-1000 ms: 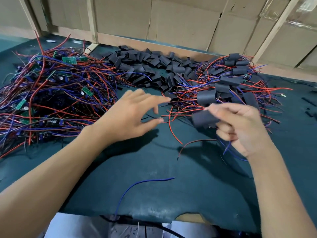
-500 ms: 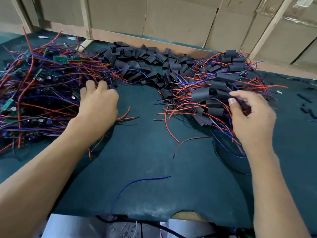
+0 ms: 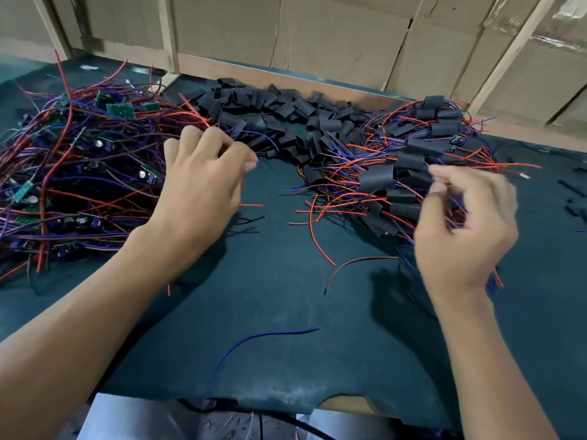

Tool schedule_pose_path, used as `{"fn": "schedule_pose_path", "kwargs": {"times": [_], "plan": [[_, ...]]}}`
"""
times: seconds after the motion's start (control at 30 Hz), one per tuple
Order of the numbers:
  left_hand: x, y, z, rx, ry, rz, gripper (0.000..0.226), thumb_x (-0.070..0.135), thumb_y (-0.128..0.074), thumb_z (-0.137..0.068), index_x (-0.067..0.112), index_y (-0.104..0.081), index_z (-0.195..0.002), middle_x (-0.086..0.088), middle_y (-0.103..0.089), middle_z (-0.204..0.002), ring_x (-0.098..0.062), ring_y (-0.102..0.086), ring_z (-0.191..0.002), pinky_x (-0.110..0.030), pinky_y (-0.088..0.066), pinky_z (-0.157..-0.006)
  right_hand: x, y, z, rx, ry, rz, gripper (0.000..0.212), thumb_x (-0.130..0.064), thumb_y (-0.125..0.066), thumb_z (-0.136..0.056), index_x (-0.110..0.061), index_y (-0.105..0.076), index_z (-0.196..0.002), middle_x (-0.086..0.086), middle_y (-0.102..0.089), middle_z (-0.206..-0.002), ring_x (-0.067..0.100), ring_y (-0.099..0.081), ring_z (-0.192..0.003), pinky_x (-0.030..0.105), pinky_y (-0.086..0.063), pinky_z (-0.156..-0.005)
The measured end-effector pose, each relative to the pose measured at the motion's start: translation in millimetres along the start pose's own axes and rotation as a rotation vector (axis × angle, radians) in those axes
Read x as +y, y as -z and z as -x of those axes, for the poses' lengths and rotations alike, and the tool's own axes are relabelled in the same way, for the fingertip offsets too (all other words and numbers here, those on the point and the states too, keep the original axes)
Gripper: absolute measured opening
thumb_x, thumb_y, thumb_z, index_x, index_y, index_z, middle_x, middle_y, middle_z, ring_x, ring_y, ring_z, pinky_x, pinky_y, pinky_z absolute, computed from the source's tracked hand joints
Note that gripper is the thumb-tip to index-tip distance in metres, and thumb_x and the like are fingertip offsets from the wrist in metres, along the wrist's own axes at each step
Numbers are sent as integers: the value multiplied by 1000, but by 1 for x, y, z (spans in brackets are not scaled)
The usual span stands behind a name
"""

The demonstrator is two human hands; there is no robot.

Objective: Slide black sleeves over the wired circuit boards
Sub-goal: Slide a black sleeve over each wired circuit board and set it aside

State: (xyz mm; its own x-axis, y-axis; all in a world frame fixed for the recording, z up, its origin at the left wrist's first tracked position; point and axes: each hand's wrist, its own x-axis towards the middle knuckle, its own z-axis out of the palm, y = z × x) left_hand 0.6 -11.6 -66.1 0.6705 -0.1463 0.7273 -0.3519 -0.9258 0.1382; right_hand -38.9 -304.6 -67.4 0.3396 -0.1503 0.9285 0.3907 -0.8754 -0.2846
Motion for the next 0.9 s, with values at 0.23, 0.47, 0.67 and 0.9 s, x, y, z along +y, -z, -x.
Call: {"fn": "schedule_pose_path", "kwargs": {"times": [0.23, 0.47, 0.67, 0.9], "plan": [[19, 6, 3, 242, -145, -27, 25, 22, -54, -106, 15, -76, -94, 4, -70, -97, -40, -57, -108, -56, -37, -85, -34, -20, 17, -191, 147, -126, 23, 1, -66, -87, -13, -76, -102, 1, -68, -99, 27, -63, -93, 45, -40, -82], [39, 1, 12, 51, -536, 243, 17, 13, -62, -101, 12, -75, -110, -5, -67, -95, -30, -66, -96, -44, -42, -85, -44, -28, 29, -668, -7, -367, 22, -15, -75, -83, -15, -73, -106, -6, -68, -104, 14, -64, -93, 49, -44, -89], [57, 1, 22, 5, -674, 404, 19, 4, -66, -96, 9, -75, -111, -5, -69, -99, -30, -64, -95, -40, -40, -85, -50, -34, 33, -886, 83, -378, 14, -1, -76, -76, 0, -68, -87, 10, -66, -86, 36, -63, -84, 53, -48, -73], [59, -3, 22, 34, -615, 480, 27, 12, -69, -96, 10, -70, -123, -6, -69, -108, -33, -62, -105, -43, -46, -88, -53, -28, 29, -842, -191, -687, 32, 19, -62, -77, -11, -66, -87, 0, -64, -84, 12, -63, -83, 27, -51, -75]]}}
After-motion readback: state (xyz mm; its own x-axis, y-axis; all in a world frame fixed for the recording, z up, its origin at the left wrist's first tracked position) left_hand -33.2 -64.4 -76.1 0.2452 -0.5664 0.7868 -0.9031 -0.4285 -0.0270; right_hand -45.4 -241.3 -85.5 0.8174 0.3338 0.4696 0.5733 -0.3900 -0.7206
